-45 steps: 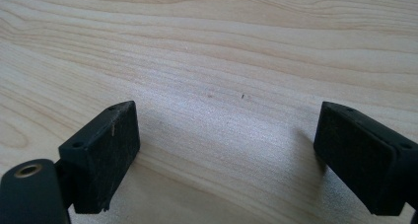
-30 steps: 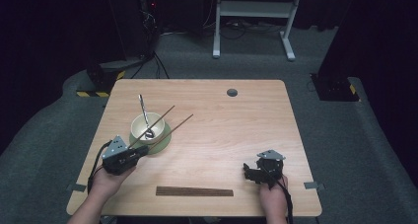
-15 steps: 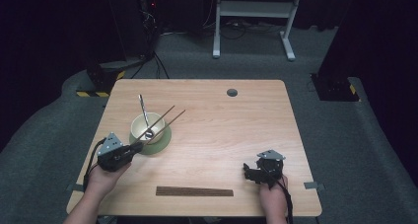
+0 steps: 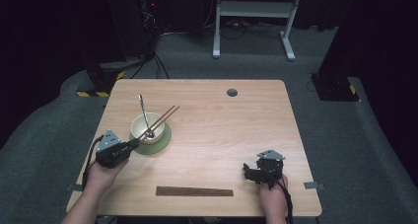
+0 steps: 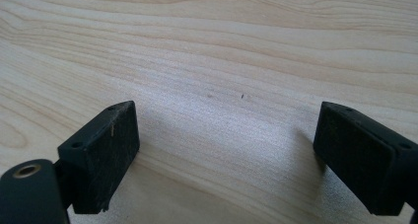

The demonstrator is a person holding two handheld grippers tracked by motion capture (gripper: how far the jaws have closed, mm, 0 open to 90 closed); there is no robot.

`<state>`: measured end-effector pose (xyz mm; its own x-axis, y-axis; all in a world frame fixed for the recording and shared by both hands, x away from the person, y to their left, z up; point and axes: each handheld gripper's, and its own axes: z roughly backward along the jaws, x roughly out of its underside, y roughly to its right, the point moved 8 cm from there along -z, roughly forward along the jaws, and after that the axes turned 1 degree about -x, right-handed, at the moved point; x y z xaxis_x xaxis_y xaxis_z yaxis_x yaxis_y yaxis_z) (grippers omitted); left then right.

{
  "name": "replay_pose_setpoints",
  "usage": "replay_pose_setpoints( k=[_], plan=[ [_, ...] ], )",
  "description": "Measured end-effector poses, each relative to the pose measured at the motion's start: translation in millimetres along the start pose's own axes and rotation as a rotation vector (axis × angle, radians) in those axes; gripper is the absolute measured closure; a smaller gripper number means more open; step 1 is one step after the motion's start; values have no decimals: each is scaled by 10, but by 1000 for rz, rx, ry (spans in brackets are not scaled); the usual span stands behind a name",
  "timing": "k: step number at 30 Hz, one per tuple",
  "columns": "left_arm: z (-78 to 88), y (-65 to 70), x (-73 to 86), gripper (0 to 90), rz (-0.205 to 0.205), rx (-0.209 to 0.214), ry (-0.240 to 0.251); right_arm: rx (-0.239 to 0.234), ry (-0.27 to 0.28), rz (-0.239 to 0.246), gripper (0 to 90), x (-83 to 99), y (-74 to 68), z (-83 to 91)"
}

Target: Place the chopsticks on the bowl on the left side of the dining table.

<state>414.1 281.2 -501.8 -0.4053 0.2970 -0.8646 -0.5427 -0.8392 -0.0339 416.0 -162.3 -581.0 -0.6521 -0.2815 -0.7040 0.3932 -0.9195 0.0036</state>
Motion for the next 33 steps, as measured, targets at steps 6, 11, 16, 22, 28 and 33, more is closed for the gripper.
replay_pose_setpoints(
  k=[6,11,16,22,28,33],
  plan=[
    [-40,-16,11,840,-10,-6,-15,0,0,0,98,0,0,0],
    [-46,-18,28,840,-23,-12,-25,1,0,0,98,0,0,0],
    [-57,-15,43,839,-30,-18,-34,2,0,1,99,1,0,1],
    [-68,-13,51,837,-30,-20,-42,4,0,2,98,0,0,0],
    [-76,-3,50,833,-31,-25,-42,3,0,1,98,0,0,0],
    [-62,1,36,827,-35,-28,-32,2,-1,2,98,1,0,1]
  ],
)
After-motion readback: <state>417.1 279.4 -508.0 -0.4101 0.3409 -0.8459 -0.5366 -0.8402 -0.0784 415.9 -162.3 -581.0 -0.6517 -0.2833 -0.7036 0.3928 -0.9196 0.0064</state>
